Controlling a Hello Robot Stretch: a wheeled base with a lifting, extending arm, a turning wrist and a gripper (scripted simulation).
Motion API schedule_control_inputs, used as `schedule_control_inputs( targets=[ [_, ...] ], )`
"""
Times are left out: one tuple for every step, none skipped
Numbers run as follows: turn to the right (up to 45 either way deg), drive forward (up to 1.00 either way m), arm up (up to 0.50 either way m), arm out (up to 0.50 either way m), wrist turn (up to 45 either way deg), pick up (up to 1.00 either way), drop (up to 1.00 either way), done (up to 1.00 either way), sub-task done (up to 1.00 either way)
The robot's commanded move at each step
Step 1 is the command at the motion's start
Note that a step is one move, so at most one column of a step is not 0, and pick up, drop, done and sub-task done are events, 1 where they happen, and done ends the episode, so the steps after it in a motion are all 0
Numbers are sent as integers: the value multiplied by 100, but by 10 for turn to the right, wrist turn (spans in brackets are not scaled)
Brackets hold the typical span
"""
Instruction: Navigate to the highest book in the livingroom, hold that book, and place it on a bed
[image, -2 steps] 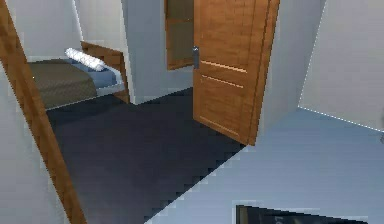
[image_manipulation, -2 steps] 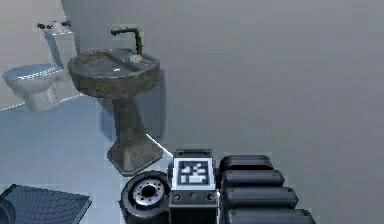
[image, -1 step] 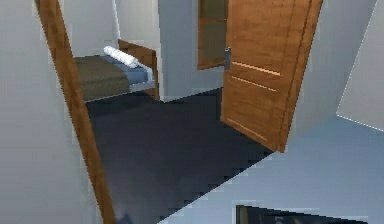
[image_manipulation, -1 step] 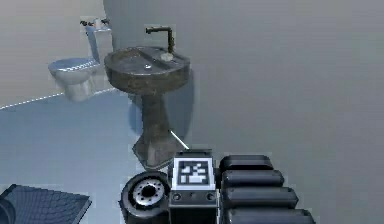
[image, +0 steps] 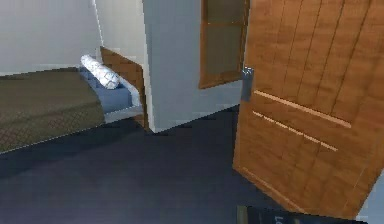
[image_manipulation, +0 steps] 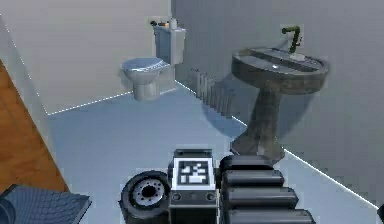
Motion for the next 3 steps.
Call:
schedule_control_inputs(
  targets=[
    [0,85,0,0,0,0,0,0,0],
    [-450,0,0,0,0,0,0,0,0],
    [-150,0,0,0,0,0,0,0,0]
  ],
)
